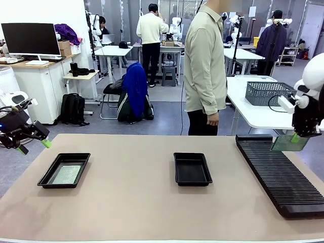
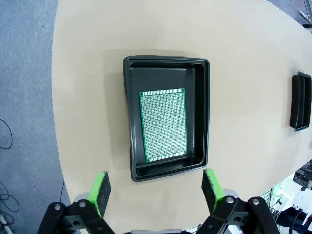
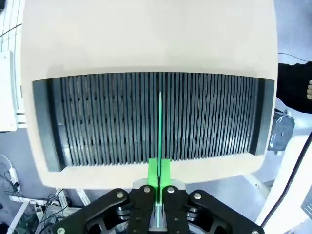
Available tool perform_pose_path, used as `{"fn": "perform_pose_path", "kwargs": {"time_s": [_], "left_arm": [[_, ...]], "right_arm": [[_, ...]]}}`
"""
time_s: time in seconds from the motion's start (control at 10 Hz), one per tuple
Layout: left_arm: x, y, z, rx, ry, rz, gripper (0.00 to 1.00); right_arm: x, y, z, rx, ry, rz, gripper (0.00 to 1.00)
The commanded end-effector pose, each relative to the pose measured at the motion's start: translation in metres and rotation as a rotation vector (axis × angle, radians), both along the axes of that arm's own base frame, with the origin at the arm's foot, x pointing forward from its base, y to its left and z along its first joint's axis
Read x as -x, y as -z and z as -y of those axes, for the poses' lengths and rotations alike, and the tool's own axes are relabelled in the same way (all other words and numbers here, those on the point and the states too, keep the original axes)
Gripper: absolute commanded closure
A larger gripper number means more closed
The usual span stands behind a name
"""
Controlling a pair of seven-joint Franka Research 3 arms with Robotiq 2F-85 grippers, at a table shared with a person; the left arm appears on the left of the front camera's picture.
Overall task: Inspect and transfer BCBs to ESD trays.
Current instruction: Pick up the Blank PCB from the PCB Rack and place it in the right ESD tray.
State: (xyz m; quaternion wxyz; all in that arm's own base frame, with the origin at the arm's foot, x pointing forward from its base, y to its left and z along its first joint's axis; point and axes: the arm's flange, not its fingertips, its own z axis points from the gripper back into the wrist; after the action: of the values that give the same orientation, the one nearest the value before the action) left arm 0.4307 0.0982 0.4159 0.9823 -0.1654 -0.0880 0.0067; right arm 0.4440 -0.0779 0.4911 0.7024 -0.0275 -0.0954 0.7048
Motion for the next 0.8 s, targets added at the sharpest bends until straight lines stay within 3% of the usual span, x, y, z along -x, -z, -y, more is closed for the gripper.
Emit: {"fn": "perform_pose_path", "kwargs": {"time_s": [0.0,0.7], "left_arm": [[-0.001,0.001,-0.001,0.001,-0.002,0.009,0.00],[-0.001,0.001,-0.001,0.001,-0.002,0.009,0.00]], "right_arm": [[0.006,-0.032,-0.003,0.016,0.012,-0.026,1.00],[0.025,-0.164,0.003,-0.014,0.027,-0.010,1.00]]}}
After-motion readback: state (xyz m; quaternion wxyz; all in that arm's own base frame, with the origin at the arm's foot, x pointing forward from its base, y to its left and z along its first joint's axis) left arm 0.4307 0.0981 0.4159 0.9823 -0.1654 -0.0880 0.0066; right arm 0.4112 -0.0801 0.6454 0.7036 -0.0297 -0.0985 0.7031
